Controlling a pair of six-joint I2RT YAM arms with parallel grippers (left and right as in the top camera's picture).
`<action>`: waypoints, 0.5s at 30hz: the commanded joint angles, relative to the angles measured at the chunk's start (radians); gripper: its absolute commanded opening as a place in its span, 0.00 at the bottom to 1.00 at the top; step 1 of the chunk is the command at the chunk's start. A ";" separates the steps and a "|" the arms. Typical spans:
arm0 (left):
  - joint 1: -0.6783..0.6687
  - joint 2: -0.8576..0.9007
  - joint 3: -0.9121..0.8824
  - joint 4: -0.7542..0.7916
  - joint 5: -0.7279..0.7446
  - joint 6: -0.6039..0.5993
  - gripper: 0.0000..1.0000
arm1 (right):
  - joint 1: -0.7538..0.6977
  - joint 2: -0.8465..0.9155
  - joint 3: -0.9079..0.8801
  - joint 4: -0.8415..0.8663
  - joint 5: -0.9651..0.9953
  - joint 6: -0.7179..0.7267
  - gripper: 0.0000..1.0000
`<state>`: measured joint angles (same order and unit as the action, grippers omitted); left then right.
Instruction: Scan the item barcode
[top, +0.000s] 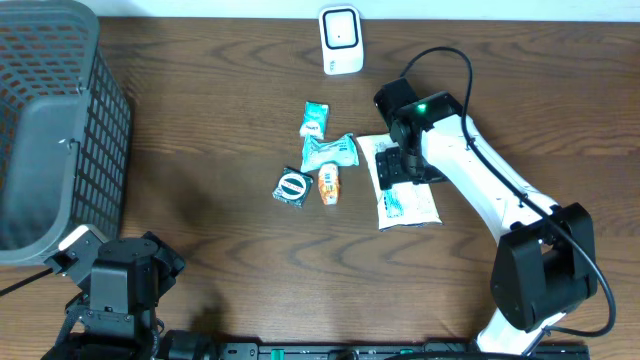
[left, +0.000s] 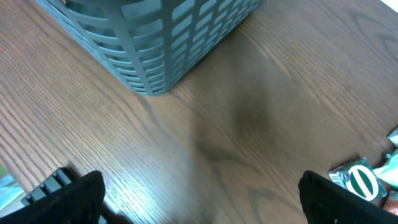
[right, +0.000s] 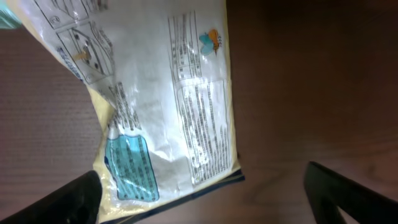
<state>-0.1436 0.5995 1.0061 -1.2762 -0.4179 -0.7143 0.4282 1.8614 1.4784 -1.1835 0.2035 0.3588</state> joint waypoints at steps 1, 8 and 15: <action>0.007 -0.001 0.000 -0.003 -0.017 -0.013 0.98 | 0.006 -0.005 0.012 0.012 0.026 0.008 0.99; 0.007 -0.001 0.000 -0.003 -0.017 -0.013 0.98 | 0.031 -0.005 0.011 0.073 -0.093 0.007 0.99; 0.007 -0.001 0.000 -0.003 -0.017 -0.013 0.98 | 0.057 -0.005 0.011 0.119 -0.214 0.008 0.99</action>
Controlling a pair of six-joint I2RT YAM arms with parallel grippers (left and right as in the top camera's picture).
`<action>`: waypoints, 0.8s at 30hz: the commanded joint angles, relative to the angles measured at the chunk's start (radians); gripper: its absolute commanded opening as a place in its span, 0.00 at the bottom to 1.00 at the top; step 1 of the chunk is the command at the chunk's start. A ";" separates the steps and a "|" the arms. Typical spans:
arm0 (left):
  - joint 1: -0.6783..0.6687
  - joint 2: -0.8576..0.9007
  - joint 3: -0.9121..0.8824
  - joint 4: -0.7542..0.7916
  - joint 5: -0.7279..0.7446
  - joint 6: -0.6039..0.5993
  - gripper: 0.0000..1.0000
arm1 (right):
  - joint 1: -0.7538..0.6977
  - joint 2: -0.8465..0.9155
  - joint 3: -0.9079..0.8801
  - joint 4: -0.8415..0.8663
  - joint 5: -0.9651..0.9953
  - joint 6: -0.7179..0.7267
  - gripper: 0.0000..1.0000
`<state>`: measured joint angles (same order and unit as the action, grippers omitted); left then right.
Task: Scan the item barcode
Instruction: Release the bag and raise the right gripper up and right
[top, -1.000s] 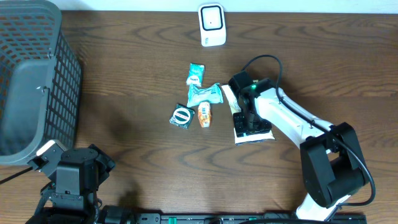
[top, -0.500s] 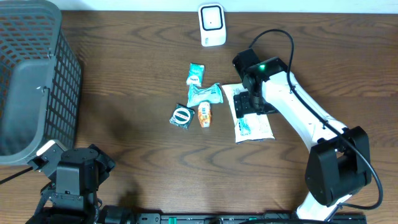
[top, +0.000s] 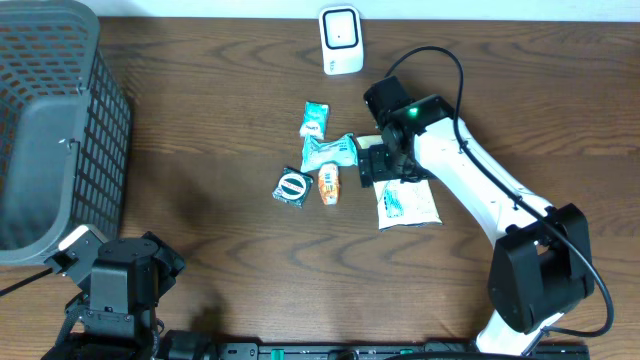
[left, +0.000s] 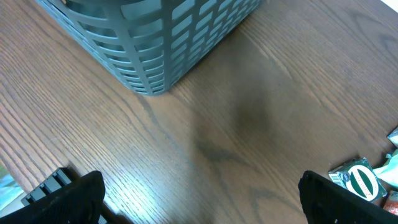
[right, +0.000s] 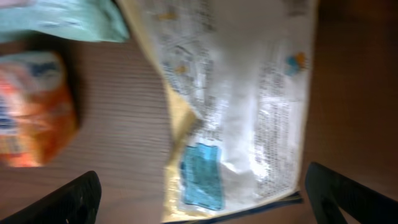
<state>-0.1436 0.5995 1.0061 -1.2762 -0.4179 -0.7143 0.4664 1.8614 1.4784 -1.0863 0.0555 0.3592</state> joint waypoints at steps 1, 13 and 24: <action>0.007 -0.001 0.000 -0.003 -0.017 -0.013 0.98 | 0.024 -0.005 0.011 0.032 -0.068 0.007 0.99; 0.007 -0.001 0.000 -0.003 -0.017 -0.013 0.97 | -0.005 -0.017 0.048 0.008 -0.039 0.007 0.99; 0.007 -0.001 0.000 -0.003 -0.017 -0.013 0.98 | -0.203 -0.031 0.128 -0.117 -0.114 0.006 0.92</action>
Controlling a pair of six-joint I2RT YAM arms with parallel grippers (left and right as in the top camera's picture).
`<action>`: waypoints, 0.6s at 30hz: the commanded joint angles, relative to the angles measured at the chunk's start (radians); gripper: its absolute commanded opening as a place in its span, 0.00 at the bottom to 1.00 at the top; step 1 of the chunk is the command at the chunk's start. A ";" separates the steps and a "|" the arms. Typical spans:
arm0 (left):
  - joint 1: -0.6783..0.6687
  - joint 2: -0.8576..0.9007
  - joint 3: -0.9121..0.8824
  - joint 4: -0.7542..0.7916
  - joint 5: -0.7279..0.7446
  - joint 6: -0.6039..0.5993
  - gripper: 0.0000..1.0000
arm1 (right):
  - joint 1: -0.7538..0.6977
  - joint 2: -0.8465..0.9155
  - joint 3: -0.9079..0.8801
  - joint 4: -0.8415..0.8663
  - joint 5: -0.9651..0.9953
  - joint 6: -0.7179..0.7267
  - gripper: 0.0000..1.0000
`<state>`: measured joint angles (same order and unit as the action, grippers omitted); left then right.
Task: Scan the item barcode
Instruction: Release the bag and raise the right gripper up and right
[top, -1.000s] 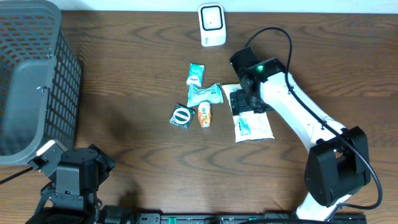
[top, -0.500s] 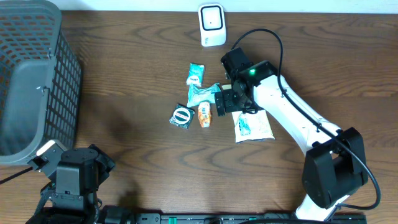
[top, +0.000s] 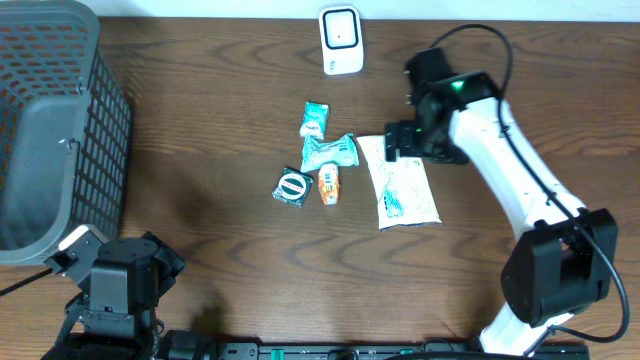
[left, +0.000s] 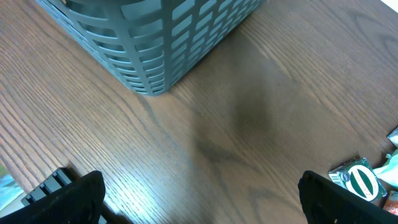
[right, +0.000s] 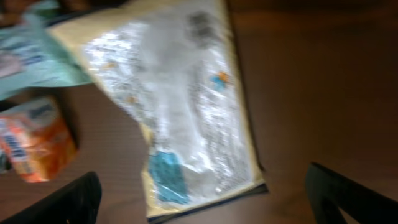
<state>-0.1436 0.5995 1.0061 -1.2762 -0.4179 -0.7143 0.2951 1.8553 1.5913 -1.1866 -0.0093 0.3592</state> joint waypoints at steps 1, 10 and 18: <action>0.007 -0.001 0.000 -0.003 -0.017 -0.013 0.98 | -0.040 -0.024 0.015 -0.018 -0.058 0.006 0.87; 0.007 -0.001 0.000 -0.003 -0.017 -0.013 0.98 | -0.022 -0.024 0.005 -0.019 0.007 0.000 0.88; 0.007 -0.001 0.000 -0.003 -0.017 -0.013 0.98 | -0.053 -0.024 -0.001 -0.025 0.029 0.037 0.93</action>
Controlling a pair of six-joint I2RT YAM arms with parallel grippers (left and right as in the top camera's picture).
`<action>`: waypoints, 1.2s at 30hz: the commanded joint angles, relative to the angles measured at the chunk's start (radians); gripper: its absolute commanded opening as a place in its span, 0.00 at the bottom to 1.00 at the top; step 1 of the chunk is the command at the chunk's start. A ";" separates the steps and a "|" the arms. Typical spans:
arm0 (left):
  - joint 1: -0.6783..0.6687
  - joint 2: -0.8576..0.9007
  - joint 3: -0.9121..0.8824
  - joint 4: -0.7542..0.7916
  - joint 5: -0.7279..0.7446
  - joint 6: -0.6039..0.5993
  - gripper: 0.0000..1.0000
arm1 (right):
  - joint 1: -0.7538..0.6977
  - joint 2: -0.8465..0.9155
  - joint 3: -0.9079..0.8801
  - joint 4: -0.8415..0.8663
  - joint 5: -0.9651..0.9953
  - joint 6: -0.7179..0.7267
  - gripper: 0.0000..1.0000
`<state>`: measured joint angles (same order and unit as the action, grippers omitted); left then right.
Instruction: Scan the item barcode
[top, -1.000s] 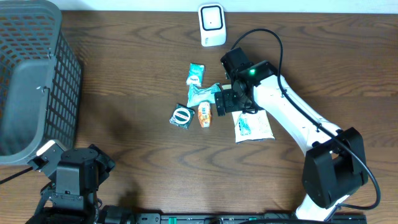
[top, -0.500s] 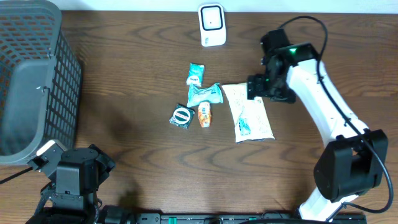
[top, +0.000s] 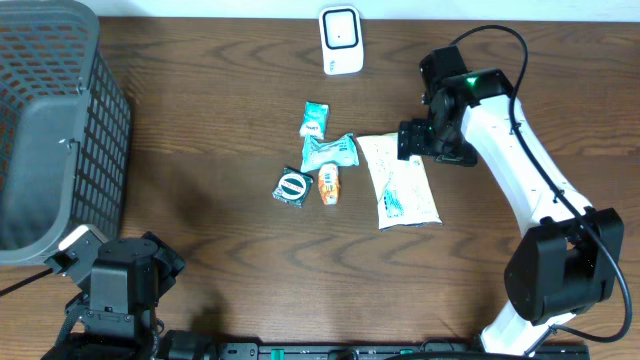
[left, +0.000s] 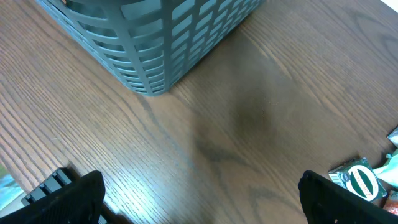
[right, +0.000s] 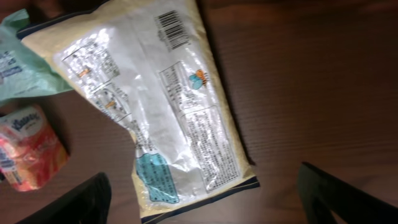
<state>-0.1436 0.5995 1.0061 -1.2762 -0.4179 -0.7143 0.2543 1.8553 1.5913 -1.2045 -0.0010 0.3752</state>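
A big yellow-and-clear bag (top: 403, 182) lies flat right of the small packets, its printed back up; its barcode (right: 171, 25) sits at the far end of the bag (right: 161, 106). The white scanner (top: 340, 40) stands at the table's back edge. My right gripper (top: 428, 140) hovers open over the bag's upper right corner and holds nothing; in its wrist view the gripper (right: 205, 208) straddles the bag's near end. My left gripper (left: 202, 208) stands open above bare wood at the front left, by the left arm (top: 120, 285).
A grey mesh basket (top: 50, 120) fills the left side; its corner (left: 155, 43) shows in the left wrist view. A teal sachet (top: 314, 118), pale teal pouch (top: 328, 151), round green-white packet (top: 292, 186) and orange tissue pack (top: 329, 184) lie left of the bag.
My right gripper has shifted a little to the right over the bag's top corner and stays open. The bag, the packets and my left arm have not moved.
My right gripper was open low over the bag's upper part. Then it stood further left, near the orange tissue pack. Then it was back at the bag's upper right end, and now slightly further right. It stayed open throughout, and the bag lies where it was.
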 joint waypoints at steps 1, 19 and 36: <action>0.007 -0.001 0.000 -0.003 -0.017 -0.013 0.98 | -0.012 -0.024 -0.002 -0.013 0.021 0.021 0.94; 0.007 -0.001 0.000 -0.003 -0.017 -0.013 0.98 | -0.132 -0.024 -0.043 -0.016 0.107 0.088 0.40; 0.007 -0.001 0.000 -0.003 -0.017 -0.013 0.98 | -0.190 -0.023 -0.120 0.027 0.103 0.079 0.05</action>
<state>-0.1436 0.5995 1.0061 -1.2762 -0.4179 -0.7143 0.0700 1.8553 1.4841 -1.1812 0.0944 0.4557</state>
